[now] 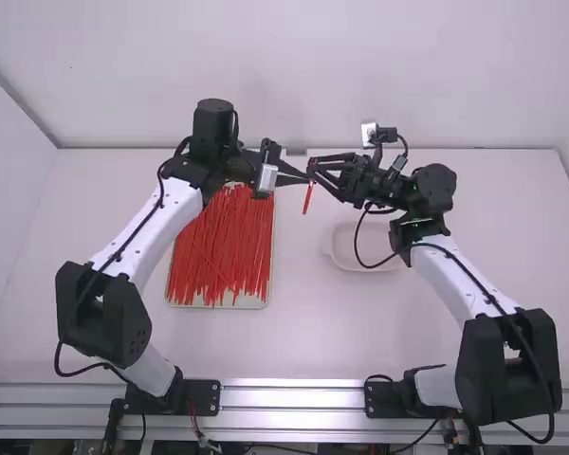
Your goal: Fasten the cable tie
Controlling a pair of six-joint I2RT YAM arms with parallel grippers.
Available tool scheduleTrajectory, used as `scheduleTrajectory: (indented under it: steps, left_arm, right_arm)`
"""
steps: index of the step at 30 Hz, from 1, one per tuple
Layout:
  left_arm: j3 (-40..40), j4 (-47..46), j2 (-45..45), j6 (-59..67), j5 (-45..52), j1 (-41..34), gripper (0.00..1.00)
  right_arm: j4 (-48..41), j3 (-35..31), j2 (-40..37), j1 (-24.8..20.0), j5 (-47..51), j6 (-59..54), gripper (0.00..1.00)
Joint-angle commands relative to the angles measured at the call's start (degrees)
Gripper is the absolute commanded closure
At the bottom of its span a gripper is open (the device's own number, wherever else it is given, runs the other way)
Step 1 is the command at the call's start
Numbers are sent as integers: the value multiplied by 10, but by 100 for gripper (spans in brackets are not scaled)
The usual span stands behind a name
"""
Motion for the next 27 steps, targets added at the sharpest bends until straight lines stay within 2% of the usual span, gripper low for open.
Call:
scheduleTrajectory:
  steps: [1,13,17,19,27]
  left_arm:
    - [-3,-1,-1,6,8,-5,98]
    - [-3,-9,-1,-6,5,-2,98]
    - [-3,-13,-1,-7,-8,-2,98]
    - [-3,-15,-1,-7,-8,-2,98]
    - [-3,-19,-1,-7,-7,8,98]
  right_arm:
    - [5,16,-2,12,1,-1,66]
    - [5,16,-2,5,-1,10,71]
    - [5,16,-2,5,-1,10,75]
    - [5,16,-2,5,-2,10,81]
    - [4,16,-2,-5,-6,10,86]
